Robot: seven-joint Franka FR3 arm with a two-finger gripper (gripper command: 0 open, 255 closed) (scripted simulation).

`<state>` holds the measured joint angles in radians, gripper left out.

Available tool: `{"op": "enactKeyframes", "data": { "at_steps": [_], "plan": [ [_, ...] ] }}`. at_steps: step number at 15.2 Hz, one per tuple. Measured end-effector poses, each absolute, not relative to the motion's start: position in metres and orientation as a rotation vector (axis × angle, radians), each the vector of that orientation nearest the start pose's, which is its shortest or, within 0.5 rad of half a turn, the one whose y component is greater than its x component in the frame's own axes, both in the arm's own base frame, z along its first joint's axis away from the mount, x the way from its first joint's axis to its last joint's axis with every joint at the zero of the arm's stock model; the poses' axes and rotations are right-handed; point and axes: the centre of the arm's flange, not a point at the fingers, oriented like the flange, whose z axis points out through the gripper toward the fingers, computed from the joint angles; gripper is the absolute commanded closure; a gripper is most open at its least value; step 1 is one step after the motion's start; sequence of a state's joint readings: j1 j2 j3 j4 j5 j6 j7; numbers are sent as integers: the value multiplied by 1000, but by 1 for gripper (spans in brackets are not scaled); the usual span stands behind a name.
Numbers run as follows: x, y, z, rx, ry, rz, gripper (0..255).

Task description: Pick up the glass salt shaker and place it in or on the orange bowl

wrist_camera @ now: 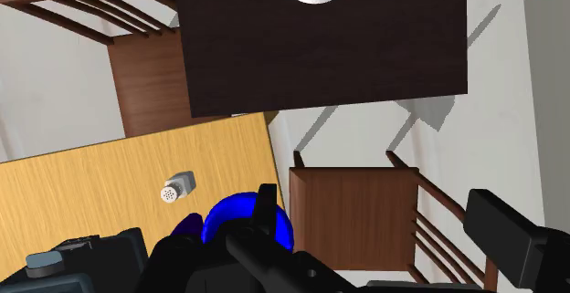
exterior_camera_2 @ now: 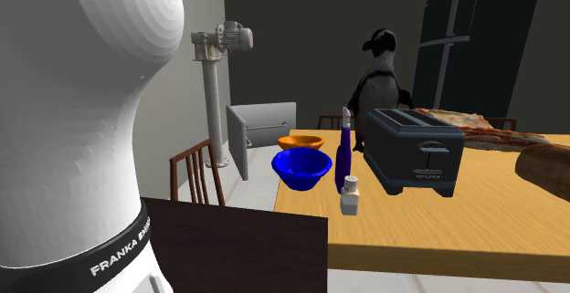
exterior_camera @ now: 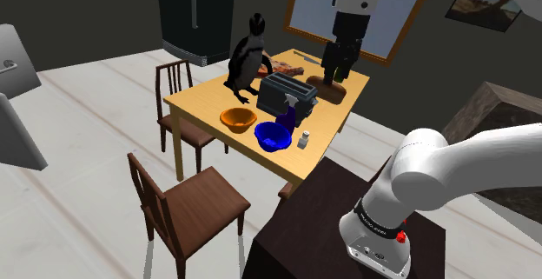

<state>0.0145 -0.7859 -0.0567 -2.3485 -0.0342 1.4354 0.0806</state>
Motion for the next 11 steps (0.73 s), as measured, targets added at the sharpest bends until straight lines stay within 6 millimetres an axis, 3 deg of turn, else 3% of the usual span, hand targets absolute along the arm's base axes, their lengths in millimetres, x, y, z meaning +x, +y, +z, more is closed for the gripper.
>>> {"op": "enactKeyframes", "data": {
  "at_steps": [4,11],
  "plan": [
    [294,-36,562,-3128,171,192,0],
    [313,-92,490,-3126,183,159,0]
  ]
}}
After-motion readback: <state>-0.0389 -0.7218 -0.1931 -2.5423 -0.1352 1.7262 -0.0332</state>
